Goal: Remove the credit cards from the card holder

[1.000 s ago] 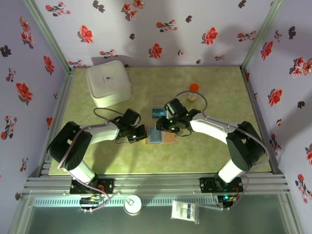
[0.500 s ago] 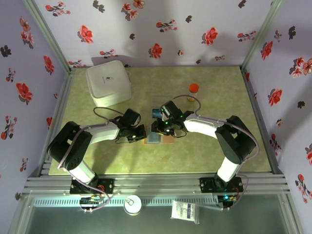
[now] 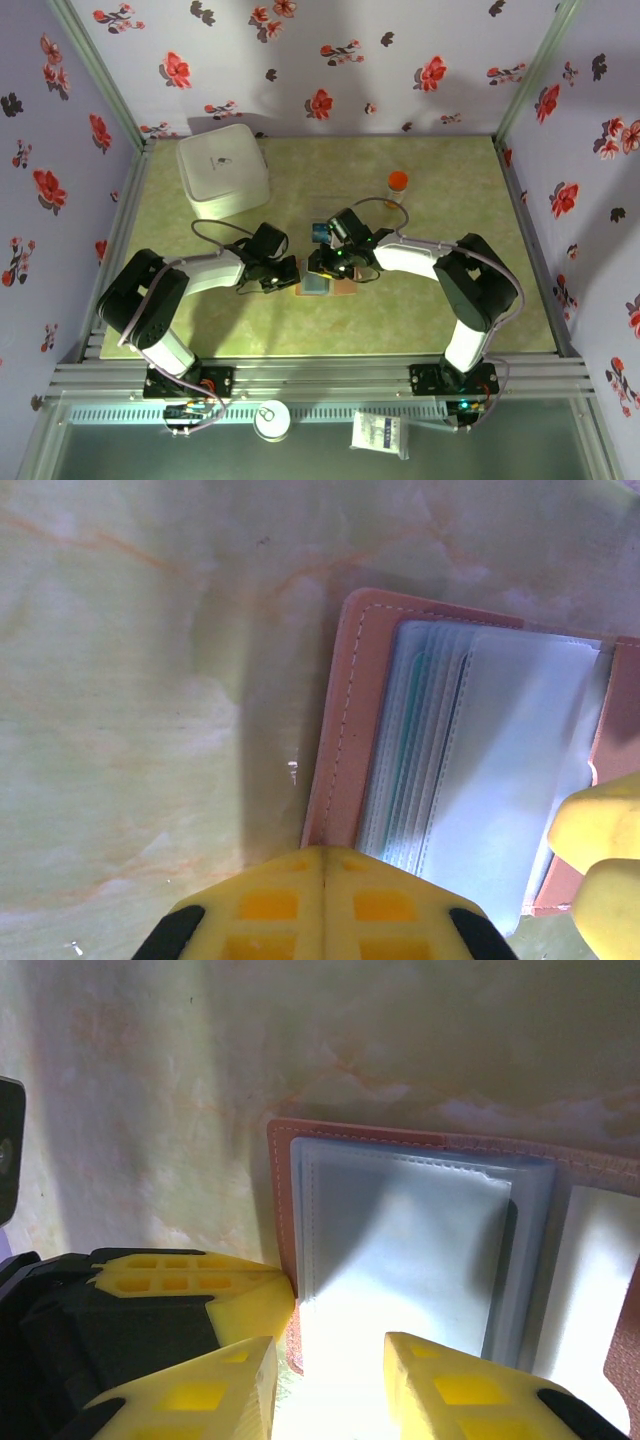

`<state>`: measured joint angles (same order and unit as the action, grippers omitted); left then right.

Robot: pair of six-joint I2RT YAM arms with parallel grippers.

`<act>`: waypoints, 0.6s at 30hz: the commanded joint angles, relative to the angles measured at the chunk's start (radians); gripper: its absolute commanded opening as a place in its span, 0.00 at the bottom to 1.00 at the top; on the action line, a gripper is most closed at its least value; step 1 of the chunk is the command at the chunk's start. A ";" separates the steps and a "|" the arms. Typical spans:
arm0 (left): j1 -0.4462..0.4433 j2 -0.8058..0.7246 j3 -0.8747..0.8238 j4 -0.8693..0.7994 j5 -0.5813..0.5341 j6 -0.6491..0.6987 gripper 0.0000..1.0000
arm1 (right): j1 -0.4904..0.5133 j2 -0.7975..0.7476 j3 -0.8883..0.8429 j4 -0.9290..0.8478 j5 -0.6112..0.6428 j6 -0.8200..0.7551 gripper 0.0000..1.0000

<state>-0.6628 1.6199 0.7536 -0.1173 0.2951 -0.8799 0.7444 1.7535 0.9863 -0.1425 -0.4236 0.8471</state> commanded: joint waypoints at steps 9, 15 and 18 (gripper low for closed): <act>0.011 -0.001 0.018 -0.053 -0.018 0.029 0.00 | 0.007 0.013 -0.005 -0.069 0.015 -0.017 0.33; 0.011 0.000 0.015 -0.051 -0.018 0.028 0.00 | 0.004 -0.010 -0.008 -0.114 0.059 -0.039 0.33; 0.011 -0.002 0.018 -0.053 -0.016 0.028 0.00 | -0.001 -0.012 -0.015 -0.118 0.062 -0.043 0.32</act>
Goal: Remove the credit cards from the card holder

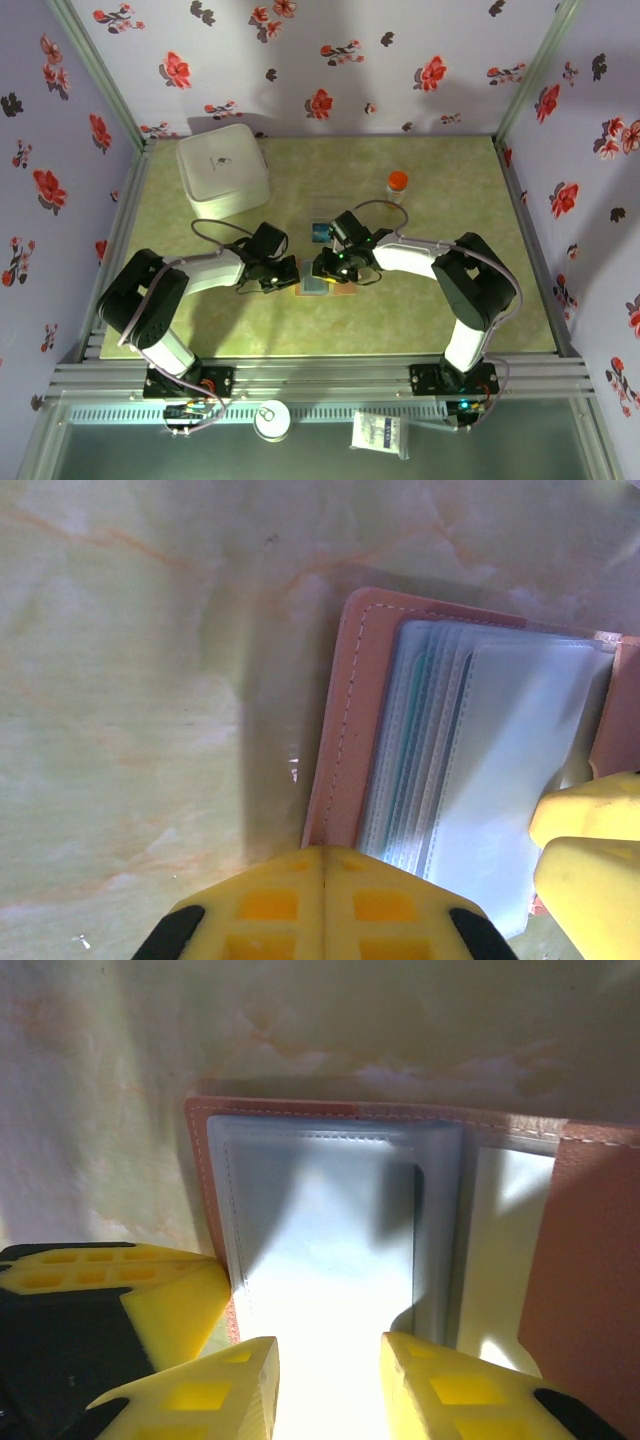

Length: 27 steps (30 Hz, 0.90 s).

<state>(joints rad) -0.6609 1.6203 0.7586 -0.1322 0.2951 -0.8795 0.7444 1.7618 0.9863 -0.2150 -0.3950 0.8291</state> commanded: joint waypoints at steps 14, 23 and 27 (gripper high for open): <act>0.010 -0.009 0.034 -0.053 -0.017 0.032 0.00 | -0.019 -0.050 -0.054 -0.024 0.042 -0.022 0.27; 0.011 -0.040 0.049 -0.055 -0.025 0.028 0.00 | -0.023 -0.053 -0.064 -0.014 0.039 -0.019 0.20; 0.011 -0.047 0.051 -0.048 -0.021 0.020 0.00 | -0.027 -0.058 -0.072 -0.010 0.044 -0.018 0.20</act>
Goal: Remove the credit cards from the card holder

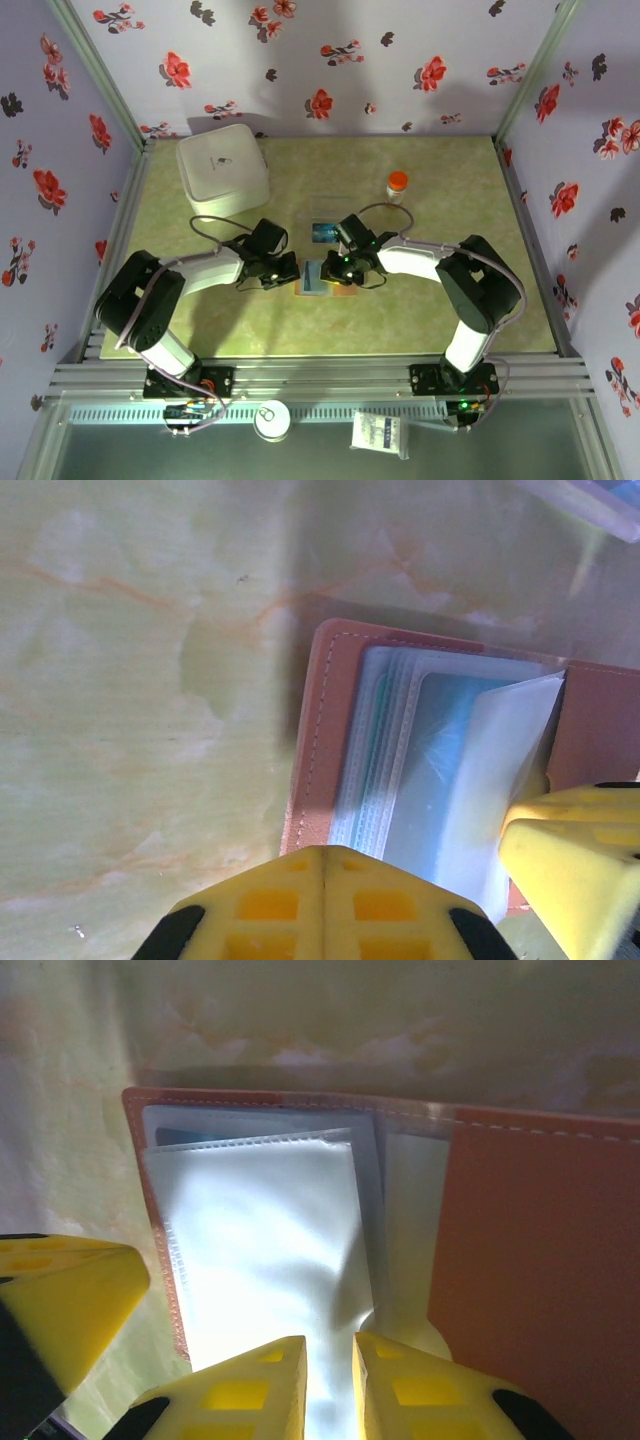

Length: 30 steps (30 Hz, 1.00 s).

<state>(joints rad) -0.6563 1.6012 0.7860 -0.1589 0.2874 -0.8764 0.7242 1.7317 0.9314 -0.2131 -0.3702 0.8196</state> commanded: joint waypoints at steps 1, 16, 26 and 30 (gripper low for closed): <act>0.006 -0.032 0.024 -0.019 -0.011 0.015 0.00 | -0.008 -0.029 -0.020 -0.012 0.021 -0.008 0.20; 0.004 -0.065 0.006 0.125 0.065 -0.063 0.19 | -0.019 -0.042 -0.037 -0.009 0.028 -0.006 0.19; -0.021 -0.002 0.018 0.221 0.126 -0.105 0.46 | -0.020 -0.040 -0.037 -0.010 0.024 -0.007 0.19; -0.037 0.035 0.031 0.234 0.138 -0.112 0.45 | -0.020 -0.042 -0.040 -0.009 0.022 -0.005 0.19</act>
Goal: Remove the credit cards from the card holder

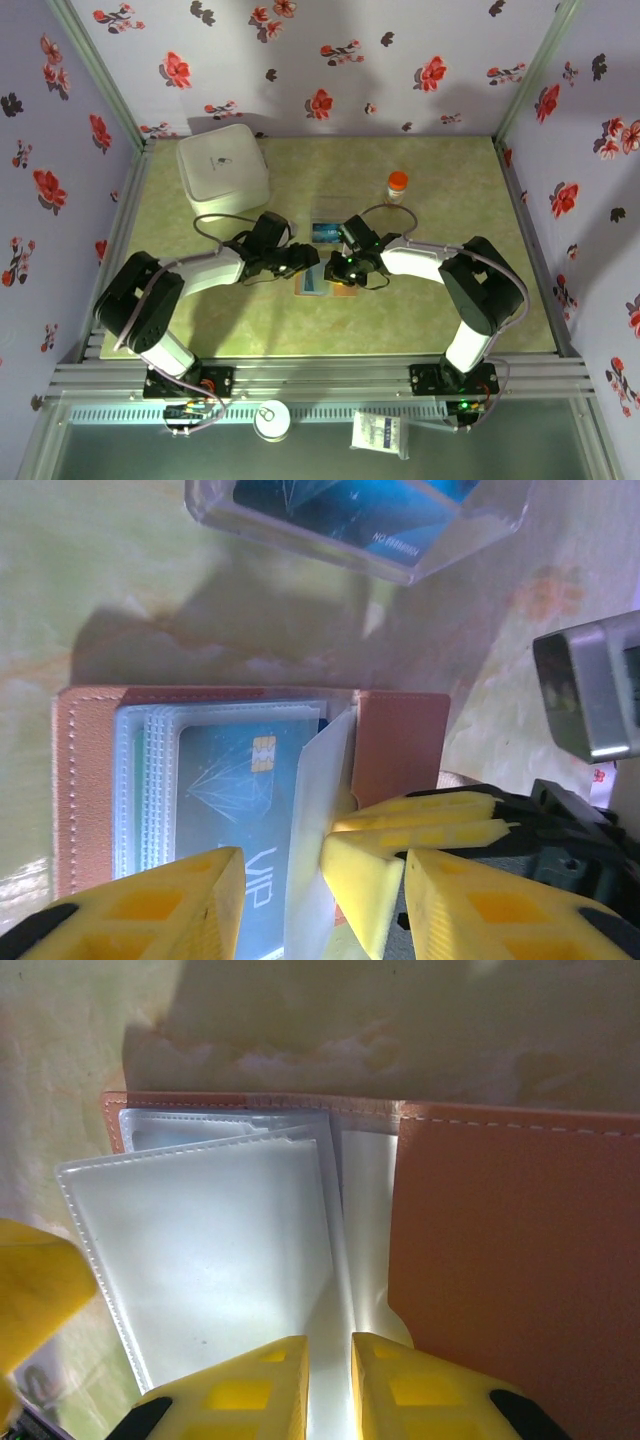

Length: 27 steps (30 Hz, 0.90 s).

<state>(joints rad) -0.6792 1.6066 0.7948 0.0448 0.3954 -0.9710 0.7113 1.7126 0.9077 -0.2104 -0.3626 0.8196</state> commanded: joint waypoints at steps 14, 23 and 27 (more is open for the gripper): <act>-0.036 0.062 0.073 0.034 0.039 -0.026 0.33 | -0.022 -0.105 -0.018 -0.089 0.060 -0.029 0.20; -0.066 0.103 0.146 0.009 0.045 -0.021 0.41 | -0.087 -0.293 -0.018 -0.254 0.154 -0.083 0.21; -0.080 0.139 0.178 0.005 0.045 -0.022 0.47 | -0.134 -0.388 -0.021 -0.363 0.246 -0.126 0.21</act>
<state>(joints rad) -0.7464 1.7168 0.9398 0.0597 0.4236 -0.9901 0.6014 1.3750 0.8982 -0.4507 -0.2127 0.7444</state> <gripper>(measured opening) 0.464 0.207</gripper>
